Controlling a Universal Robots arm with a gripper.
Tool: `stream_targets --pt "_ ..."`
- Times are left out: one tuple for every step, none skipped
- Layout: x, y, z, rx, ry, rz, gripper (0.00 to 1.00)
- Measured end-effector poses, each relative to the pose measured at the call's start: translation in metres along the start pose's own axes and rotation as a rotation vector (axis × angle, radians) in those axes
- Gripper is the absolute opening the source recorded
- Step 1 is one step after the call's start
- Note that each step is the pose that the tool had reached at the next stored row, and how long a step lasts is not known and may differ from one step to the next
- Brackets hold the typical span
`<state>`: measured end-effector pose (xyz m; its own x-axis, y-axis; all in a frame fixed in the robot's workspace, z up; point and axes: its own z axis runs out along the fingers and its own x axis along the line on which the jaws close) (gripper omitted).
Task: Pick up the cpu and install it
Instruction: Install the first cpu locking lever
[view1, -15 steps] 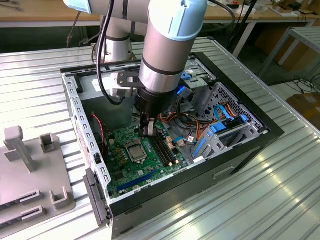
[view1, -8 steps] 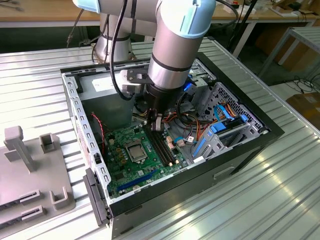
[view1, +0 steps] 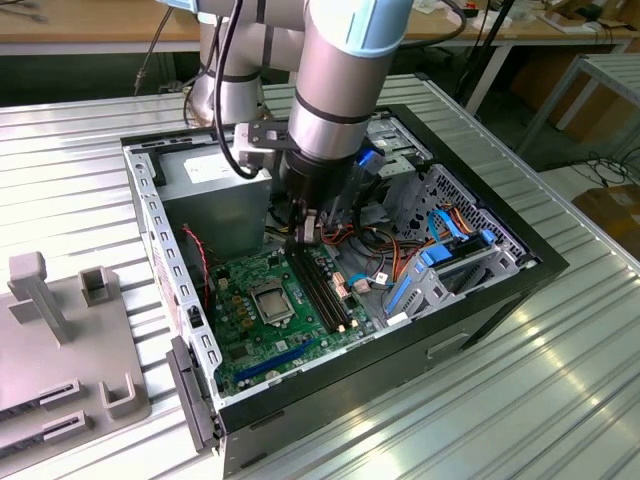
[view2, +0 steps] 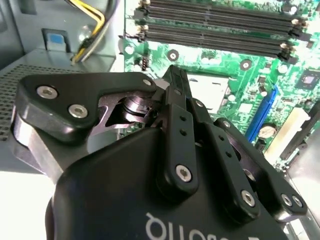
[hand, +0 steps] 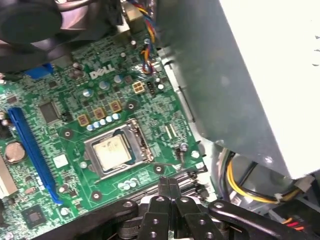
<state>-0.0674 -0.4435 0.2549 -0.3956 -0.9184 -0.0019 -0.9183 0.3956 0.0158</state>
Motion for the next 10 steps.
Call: stream_targets --pt "-0.0018 -0.0003 -0.0002 0.0001 -0.0002 0.0 0.11" --pt "-0.0043 -0.0004 -0.0004 0.0001 -0.0003 0.0 0.11" --pt "-0.0063 -0.0003 -0.0007 0.0001 -0.0002 0.0 0.11" --pt "-0.0092 -0.0003 -0.0009 0.0001 -0.0002 0.0 0.11" --pt "-0.0114 -0.0002 -0.0009 0.0001 -0.0002 0.0 0.11" --pt "-0.0135 0.0004 -0.0009 0.0 -0.0001 0.0 0.11" --pt "-0.0146 0.0008 -0.0008 0.0 -0.0004 0.0 0.11" --pt "-0.0162 0.0015 -0.0006 -0.0002 -0.0009 0.0 0.11" --pt "-0.0172 0.0019 -0.0005 -0.0004 -0.0012 0.0 0.11" --pt "-0.018 0.0023 -0.0003 -0.0005 -0.0017 0.0 0.11"
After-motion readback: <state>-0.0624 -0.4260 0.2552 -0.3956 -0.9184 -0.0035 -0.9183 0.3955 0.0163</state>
